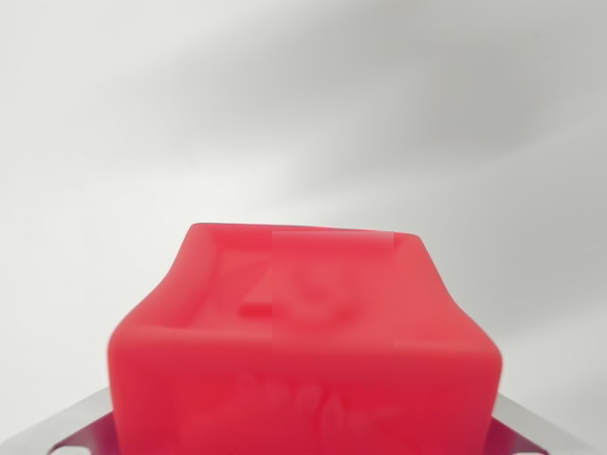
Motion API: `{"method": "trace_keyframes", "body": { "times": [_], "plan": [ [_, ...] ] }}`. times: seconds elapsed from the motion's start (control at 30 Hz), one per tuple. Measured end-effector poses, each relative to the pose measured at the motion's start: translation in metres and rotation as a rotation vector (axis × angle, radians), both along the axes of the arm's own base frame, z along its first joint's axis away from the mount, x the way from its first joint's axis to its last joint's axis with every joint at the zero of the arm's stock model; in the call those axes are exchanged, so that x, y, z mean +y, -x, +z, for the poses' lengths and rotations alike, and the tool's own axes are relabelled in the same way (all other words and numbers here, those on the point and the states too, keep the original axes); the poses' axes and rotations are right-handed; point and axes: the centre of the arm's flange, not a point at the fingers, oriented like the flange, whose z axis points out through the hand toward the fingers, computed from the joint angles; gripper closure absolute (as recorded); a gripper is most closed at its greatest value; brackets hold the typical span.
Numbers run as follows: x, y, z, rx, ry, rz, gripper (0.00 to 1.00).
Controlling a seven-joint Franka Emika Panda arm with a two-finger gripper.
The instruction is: Destack cube
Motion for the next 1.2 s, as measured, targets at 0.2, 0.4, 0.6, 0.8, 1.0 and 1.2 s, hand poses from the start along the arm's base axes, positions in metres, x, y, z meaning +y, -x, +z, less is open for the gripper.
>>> {"method": "trace_keyframes", "body": {
  "times": [0.2, 0.4, 0.6, 0.8, 1.0, 1.2],
  "plan": [
    [0.01, -0.005, 0.0, 0.0, 0.0, -0.011, 1.0],
    [0.019, -0.01, 0.0, 0.0, 0.0, -0.023, 1.0],
    [0.029, -0.015, 0.0, 0.0, 0.0, -0.035, 1.0],
    [0.039, -0.02, 0.0, 0.0, 0.0, -0.046, 1.0],
    [0.048, -0.025, 0.0, 0.0, 0.0, -0.057, 1.0],
    [0.058, -0.03, 0.0, 0.0, 0.0, -0.069, 1.0]
  ]
}}
